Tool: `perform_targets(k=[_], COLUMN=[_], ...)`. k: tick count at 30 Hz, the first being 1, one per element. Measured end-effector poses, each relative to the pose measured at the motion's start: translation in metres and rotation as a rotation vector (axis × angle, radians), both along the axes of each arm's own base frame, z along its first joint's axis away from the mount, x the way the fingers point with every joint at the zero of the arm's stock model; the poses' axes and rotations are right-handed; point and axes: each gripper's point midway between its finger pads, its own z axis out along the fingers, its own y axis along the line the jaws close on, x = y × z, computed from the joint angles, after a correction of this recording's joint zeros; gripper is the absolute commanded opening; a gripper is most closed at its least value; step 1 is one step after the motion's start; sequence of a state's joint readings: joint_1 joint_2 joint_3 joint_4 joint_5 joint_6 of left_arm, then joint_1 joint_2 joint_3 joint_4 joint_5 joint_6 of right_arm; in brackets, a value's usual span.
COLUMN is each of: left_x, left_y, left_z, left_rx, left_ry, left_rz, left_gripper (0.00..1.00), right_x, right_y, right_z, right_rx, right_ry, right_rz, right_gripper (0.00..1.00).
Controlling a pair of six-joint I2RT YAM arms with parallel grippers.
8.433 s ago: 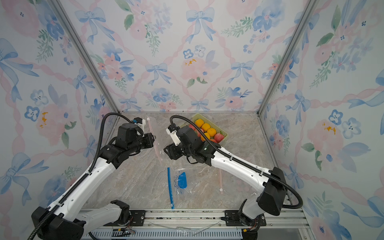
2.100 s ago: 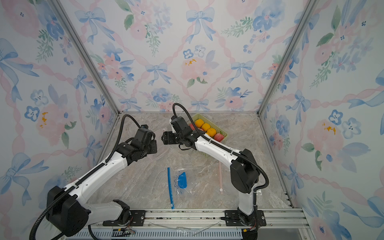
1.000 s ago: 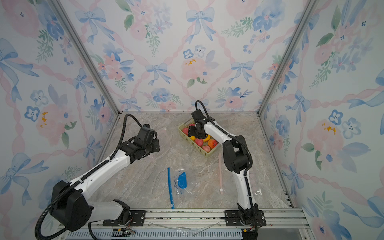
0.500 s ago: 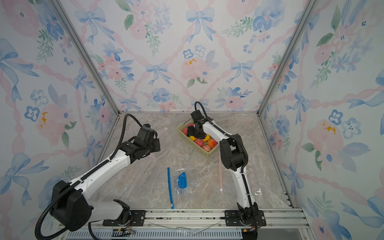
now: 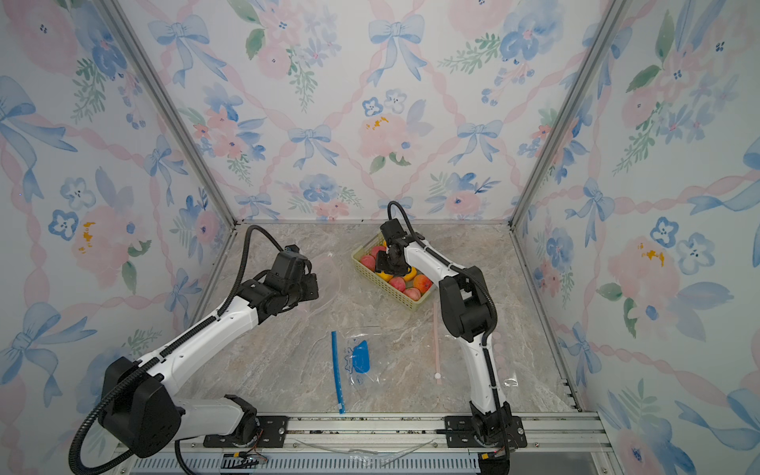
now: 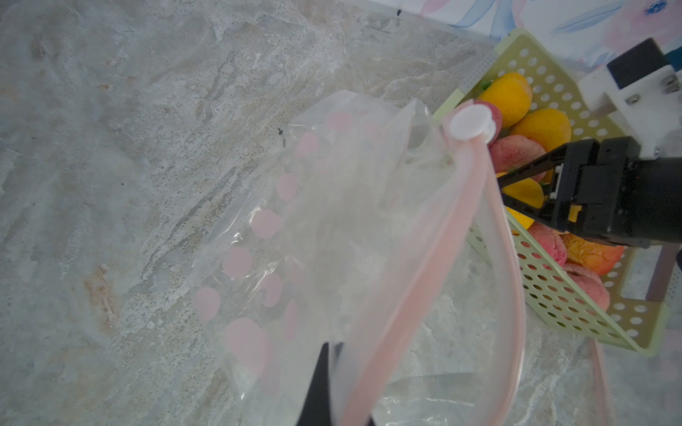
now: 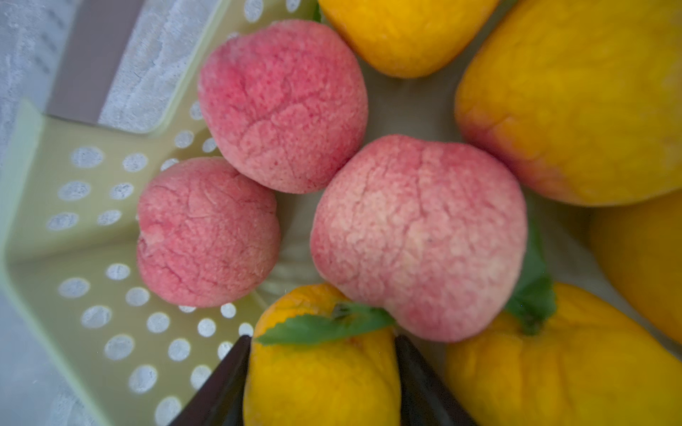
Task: Place the peach in a zip-top bag and seal the zipper
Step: Pick up the peach from the basket, then place the peach in the zipper food storage bag.
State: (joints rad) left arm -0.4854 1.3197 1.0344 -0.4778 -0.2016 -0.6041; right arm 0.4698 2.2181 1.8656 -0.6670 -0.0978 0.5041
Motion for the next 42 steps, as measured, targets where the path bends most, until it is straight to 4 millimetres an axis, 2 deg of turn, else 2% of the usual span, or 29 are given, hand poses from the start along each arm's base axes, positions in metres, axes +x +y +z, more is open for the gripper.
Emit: perform_targets(k=[8,12,18,22,27,30,35,38,42], left_x=[-0.002,-0.001,0.003,0.006,0.009,0.009,0.009,0.008,0.006], left_y=[-0.014,-0.019,-0.027,-0.029,-0.033,-0.037,-0.04,-0.042,-0.045], left_z=[-0.005,-0.01,-0.012,-0.013,-0.013,-0.01,-0.008,-0.008,-0.006], left_rx=[-0.016,-0.016,-0.031,-0.035,-0.041,-0.05,-0.062,-0.071,-0.086], left_ry=[0.014,0.031,0.046,0.052,0.056,0.052,0.053,0.058,0.061], left_rz=[-0.033,-0.043,-0.048,-0.049,-0.056,-0.065,-0.076,-0.084,-0.097], left_gripper=[0.0,0.0,0.0,0.0,0.0,0.0,0.0,0.0,0.0], right_x=[-0.002,-0.008,-0.031,-0.052,-0.086,-0.101,-0.118,-0.121,-0.118], right_y=[-0.005,-0.007,-0.005,0.009,0.048,0.072,0.103,0.116,0.127], right_z=[0.058,0.076,0.098,0.125,0.157,0.164,0.161,0.148,0.123], right_rx=[0.054,0.078,0.126,0.185,0.29,0.337,0.371,0.365,0.332], right_ry=[-0.113,-0.154,-0.19,-0.248,-0.323,-0.336,-0.33,-0.308,-0.267], right_rz=[-0.003,-0.001,0.022,0.058,0.14,0.187,0.248,0.266,0.272], right_gripper=[0.42,0.42,0.43,0.43,0.43,0.43,0.44,0.45,0.54])
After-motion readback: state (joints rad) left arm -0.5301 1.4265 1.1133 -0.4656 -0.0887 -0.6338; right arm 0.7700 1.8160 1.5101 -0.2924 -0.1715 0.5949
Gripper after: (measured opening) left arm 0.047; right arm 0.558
